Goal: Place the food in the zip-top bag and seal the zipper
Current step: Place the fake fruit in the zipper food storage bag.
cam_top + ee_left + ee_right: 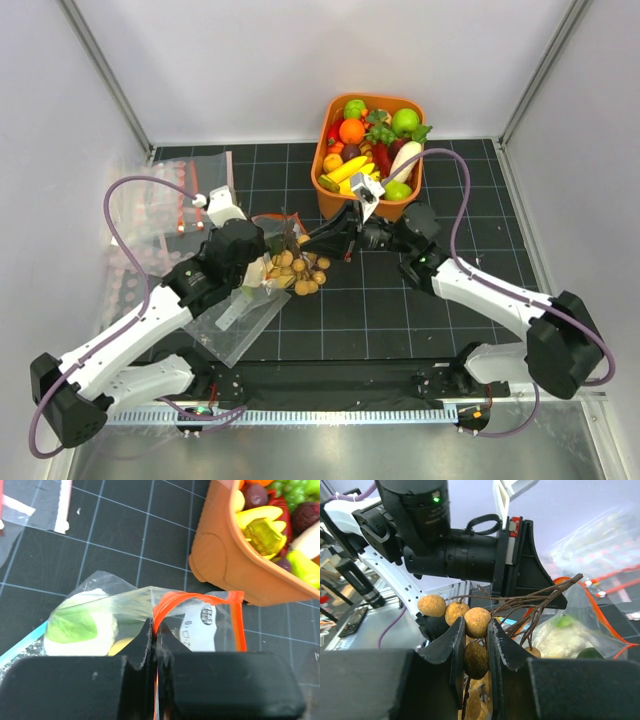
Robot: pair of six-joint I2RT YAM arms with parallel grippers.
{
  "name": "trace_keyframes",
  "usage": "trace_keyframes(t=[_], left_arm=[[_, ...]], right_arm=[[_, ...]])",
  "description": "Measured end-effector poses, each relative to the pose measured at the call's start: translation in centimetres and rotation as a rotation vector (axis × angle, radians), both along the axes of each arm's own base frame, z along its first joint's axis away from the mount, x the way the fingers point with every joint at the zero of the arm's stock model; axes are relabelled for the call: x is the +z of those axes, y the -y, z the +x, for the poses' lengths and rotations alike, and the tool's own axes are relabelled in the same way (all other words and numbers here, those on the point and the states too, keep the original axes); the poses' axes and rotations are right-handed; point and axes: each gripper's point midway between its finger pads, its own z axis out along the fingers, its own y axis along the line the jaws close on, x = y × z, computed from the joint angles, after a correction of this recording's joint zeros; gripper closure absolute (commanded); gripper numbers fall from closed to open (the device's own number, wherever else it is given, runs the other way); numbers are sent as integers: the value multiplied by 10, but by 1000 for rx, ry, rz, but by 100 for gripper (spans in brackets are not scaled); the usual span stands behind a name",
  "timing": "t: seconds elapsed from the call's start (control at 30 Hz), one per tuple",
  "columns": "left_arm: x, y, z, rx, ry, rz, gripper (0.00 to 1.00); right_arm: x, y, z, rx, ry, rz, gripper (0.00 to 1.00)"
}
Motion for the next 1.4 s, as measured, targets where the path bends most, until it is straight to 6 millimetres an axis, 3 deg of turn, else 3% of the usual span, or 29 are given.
trace_keyframes(t=[0.2, 0.37, 0.7, 1.0, 1.13, 1.27, 1.3, 1.33, 1.4], left_arm=[[14, 7, -10, -63, 16, -63, 100], [17, 22, -17, -151, 5, -112, 99], [24, 31, -27, -224, 7, -156, 98], [28, 28, -30, -220, 16, -160, 97], [24, 25, -30, -211, 7, -148, 97], [22, 24, -30, -204, 1, -141, 97], [23, 24, -30, -204, 2, -141, 97], [23, 23, -30, -203, 2, -140, 97], [23, 23, -30, -203, 2, -140, 97]], right_arm=[[-6, -14, 9, 40, -61, 38, 99], [-21, -24, 28, -4, -131, 39, 99], [-26, -15, 65, -251, -79, 11, 99], [-74, -30, 42, -293, 132, -270, 96], [-95, -35, 30, -279, 232, -401, 83], [-100, -41, 26, -257, 297, -476, 51], [-101, -43, 27, -254, 307, -484, 36], [-103, -43, 27, -250, 306, -495, 27], [-107, -42, 27, -245, 319, -513, 22]])
